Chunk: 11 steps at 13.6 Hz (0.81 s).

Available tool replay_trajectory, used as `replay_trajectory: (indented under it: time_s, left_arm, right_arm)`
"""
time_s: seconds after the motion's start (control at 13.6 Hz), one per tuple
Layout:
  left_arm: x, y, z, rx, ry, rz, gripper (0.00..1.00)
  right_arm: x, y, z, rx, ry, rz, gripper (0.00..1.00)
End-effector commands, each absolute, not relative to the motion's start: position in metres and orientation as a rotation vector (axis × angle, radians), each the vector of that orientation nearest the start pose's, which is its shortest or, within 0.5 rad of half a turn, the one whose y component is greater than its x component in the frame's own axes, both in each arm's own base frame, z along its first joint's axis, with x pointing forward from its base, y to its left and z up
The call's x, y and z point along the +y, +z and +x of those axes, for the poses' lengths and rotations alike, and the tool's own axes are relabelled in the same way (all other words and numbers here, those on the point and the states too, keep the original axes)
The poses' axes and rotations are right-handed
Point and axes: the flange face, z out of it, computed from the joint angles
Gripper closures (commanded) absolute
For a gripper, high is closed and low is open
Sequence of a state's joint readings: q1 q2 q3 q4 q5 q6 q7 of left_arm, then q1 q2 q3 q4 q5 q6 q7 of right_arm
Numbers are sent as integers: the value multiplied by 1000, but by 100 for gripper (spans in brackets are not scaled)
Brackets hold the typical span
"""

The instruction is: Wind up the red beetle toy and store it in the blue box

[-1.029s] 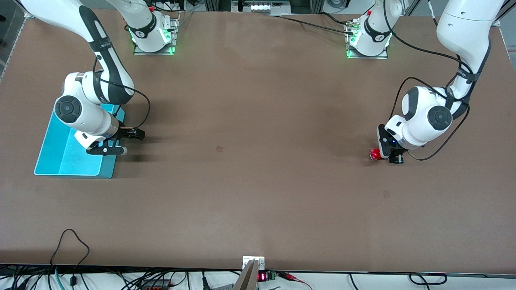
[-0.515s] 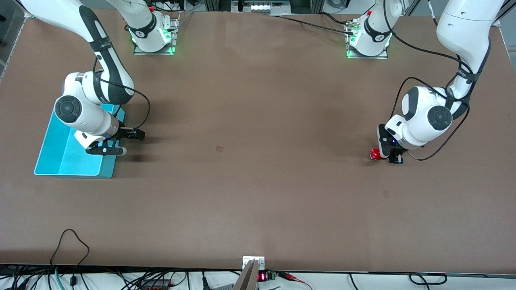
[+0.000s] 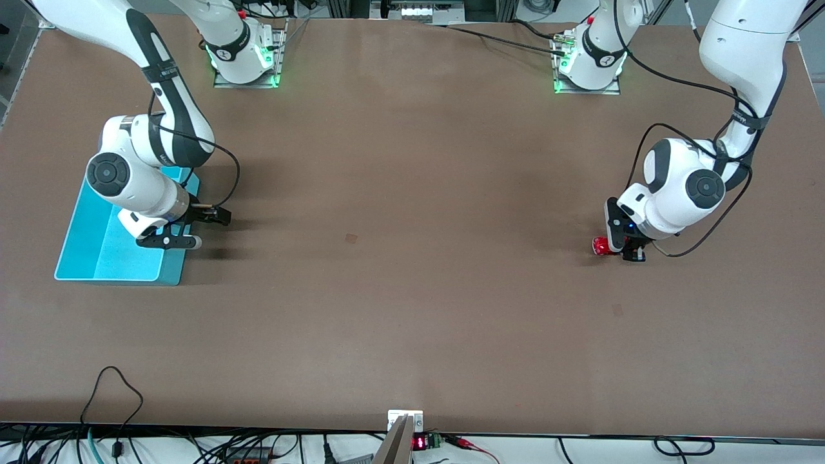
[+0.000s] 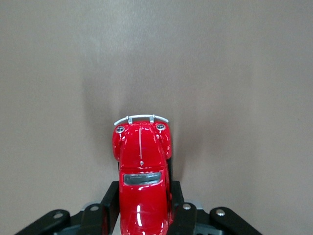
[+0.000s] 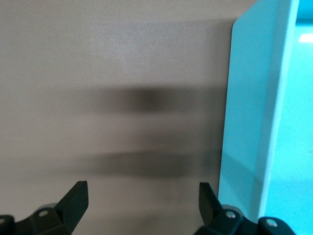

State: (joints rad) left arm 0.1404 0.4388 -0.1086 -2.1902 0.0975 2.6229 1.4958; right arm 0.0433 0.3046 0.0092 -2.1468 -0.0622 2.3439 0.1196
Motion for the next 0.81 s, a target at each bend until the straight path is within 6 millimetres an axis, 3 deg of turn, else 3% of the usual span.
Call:
replay_trajectory:
  time_s: [0.0, 0.44, 0.59, 0.66, 0.74]
  left_arm:
    - [39, 176, 553, 2181, 28, -2272, 57]
    - [133, 155, 545, 2301, 38, -2186, 57]
    - [158, 158, 543, 2287, 30, -2190, 56]
    - [165, 162, 543, 2279, 27, -2193, 48]
    - [166, 168, 543, 2273, 26, -2202, 13]
  right_arm:
    - [28, 252, 559, 70, 153, -3177, 0]
    - [31, 252, 563, 72, 142, -3169, 0]
    - [53, 257, 569, 33, 119, -3156, 0]
    - [61, 257, 569, 18, 119, -3156, 0]
    - [80, 258, 567, -31, 114, -3155, 0]
